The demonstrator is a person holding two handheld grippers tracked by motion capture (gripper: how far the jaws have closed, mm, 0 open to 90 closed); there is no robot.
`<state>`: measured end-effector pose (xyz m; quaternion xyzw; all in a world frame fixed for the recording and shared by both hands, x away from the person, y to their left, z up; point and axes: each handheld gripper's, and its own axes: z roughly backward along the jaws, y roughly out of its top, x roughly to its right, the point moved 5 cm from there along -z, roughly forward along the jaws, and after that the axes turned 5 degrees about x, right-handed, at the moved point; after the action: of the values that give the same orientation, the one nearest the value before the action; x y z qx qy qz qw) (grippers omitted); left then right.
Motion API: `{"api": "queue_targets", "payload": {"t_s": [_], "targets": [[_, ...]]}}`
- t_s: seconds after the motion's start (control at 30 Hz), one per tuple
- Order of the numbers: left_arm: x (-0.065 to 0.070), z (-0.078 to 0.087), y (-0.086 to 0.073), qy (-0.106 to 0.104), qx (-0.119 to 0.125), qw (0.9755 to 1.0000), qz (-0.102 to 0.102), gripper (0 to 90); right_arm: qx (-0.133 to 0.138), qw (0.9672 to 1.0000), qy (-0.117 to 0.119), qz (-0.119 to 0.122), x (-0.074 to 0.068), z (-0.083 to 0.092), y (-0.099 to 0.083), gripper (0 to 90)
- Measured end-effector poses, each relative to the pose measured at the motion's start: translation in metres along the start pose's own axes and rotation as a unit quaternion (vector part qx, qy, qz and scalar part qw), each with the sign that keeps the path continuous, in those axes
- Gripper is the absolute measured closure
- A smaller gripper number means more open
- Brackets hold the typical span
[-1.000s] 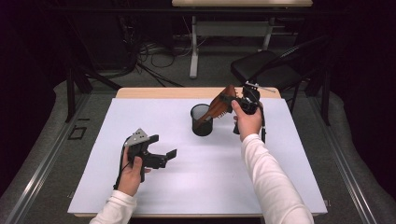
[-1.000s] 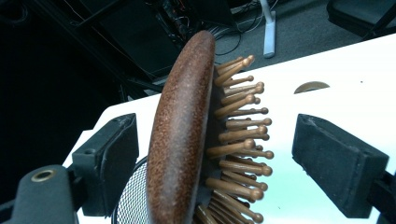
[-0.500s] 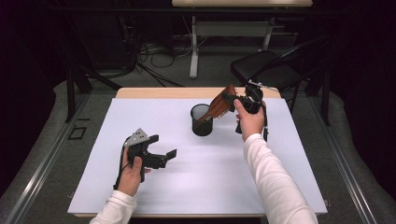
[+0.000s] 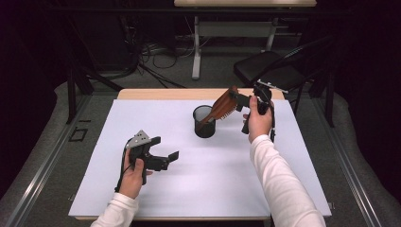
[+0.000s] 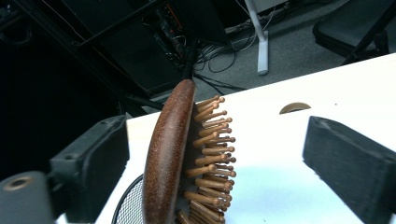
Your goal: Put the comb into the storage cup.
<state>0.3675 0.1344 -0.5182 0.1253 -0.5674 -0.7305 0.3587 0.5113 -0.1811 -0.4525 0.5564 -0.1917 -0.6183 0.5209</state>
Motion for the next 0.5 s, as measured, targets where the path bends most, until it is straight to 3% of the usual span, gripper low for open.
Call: {"api": "queue_targets", "payload": {"t_s": [0.17, 0.5], "targets": [[0.0000, 0.0000, 0.0000, -0.001, 0.000, 1.0000, 0.001, 0.4, -0.002, 0.9999, 0.015, 0.004, -0.0010, 0.0033, 0.0033, 0.0], [-0.0004, 0.0005, 0.0003, 0.000, 0.001, 1.0000, 0.002, 0.4, -0.007, 0.9997, 0.001, 0.023, 0.0011, 0.0075, 0.0067, 0.0]]}}
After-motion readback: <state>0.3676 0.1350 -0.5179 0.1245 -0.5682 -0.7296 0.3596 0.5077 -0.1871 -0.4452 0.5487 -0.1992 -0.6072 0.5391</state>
